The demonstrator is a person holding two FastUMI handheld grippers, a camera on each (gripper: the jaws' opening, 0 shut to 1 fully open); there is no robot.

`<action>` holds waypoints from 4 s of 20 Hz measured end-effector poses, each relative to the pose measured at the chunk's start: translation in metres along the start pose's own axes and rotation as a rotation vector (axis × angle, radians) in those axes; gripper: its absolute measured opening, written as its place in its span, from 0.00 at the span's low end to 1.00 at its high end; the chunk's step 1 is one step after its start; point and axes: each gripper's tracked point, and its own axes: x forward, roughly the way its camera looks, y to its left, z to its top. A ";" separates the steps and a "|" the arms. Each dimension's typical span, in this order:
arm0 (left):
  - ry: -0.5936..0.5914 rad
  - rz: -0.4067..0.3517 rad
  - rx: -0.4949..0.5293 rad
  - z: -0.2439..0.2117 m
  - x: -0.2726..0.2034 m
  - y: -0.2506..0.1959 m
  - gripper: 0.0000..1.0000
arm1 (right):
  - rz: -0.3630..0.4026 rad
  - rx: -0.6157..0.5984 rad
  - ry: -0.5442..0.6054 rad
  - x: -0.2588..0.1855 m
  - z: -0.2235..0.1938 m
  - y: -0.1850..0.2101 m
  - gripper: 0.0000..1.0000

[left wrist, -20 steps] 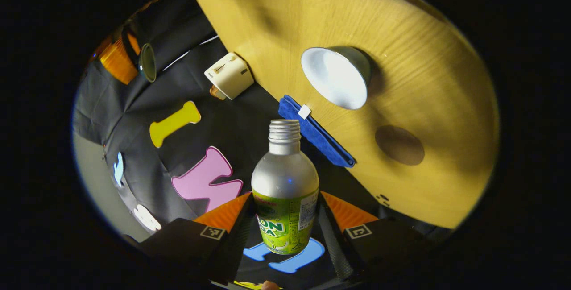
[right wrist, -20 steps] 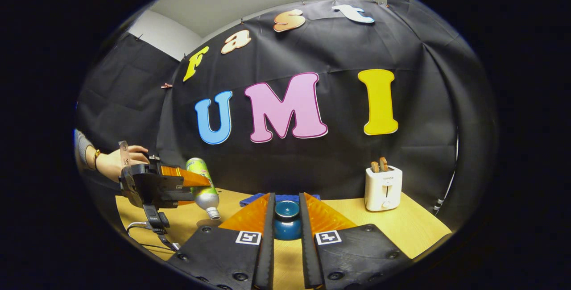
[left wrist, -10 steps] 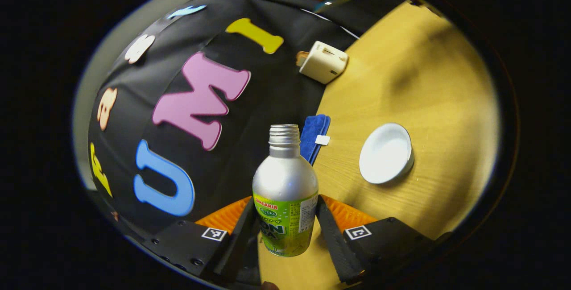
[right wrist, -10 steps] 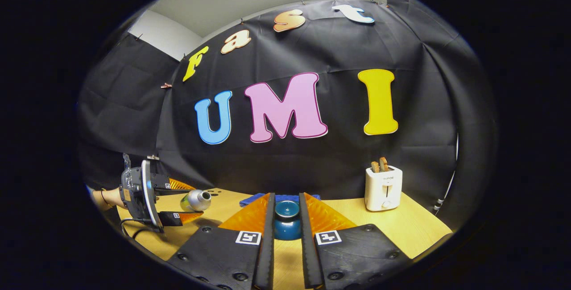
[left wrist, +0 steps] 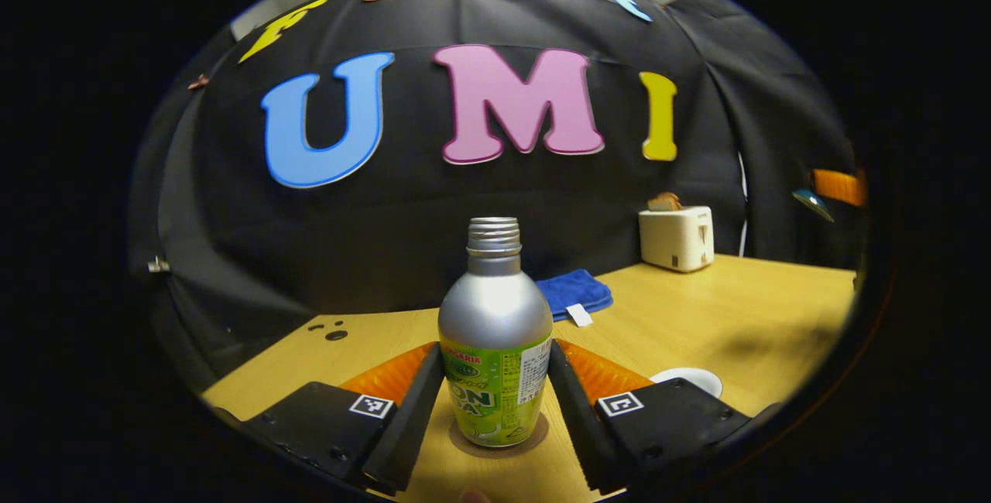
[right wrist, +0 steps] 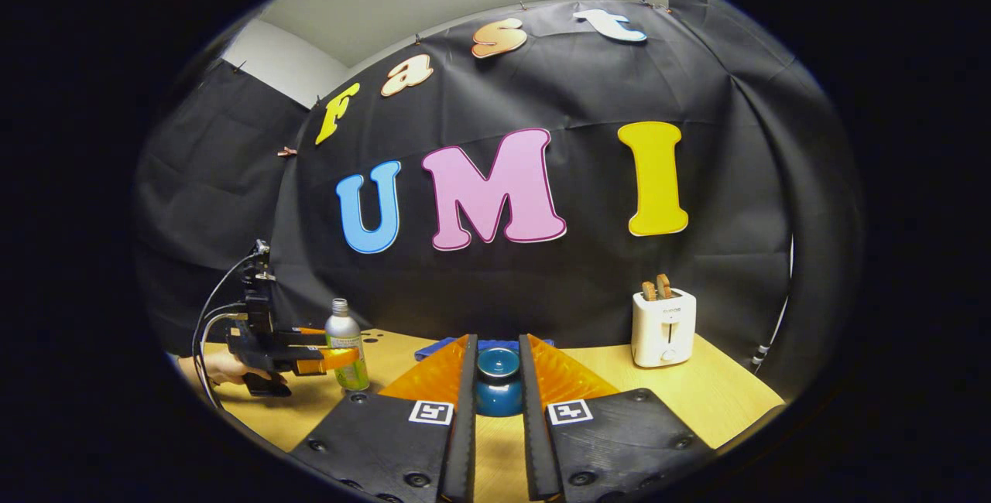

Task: Open the teacup lid with one hand, grasp the water bottle and pour water into the teacup with the other hand; after pouring, place the water bottle on the coaster and then close the teacup lid.

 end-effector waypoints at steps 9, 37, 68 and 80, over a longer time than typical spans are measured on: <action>0.061 -0.016 -0.085 -0.013 0.000 -0.008 0.82 | 0.007 0.004 0.016 0.006 -0.009 0.004 0.30; -0.013 0.012 -0.116 -0.010 -0.070 0.016 0.96 | 0.190 -0.045 0.367 0.077 -0.165 0.154 0.30; -0.058 -0.006 -0.150 -0.003 -0.074 0.016 0.97 | 0.103 -0.057 -0.009 0.041 -0.045 0.107 0.95; -0.057 -0.007 -0.128 -0.003 -0.074 0.013 0.97 | 0.055 -0.077 -0.004 0.033 -0.047 0.081 0.96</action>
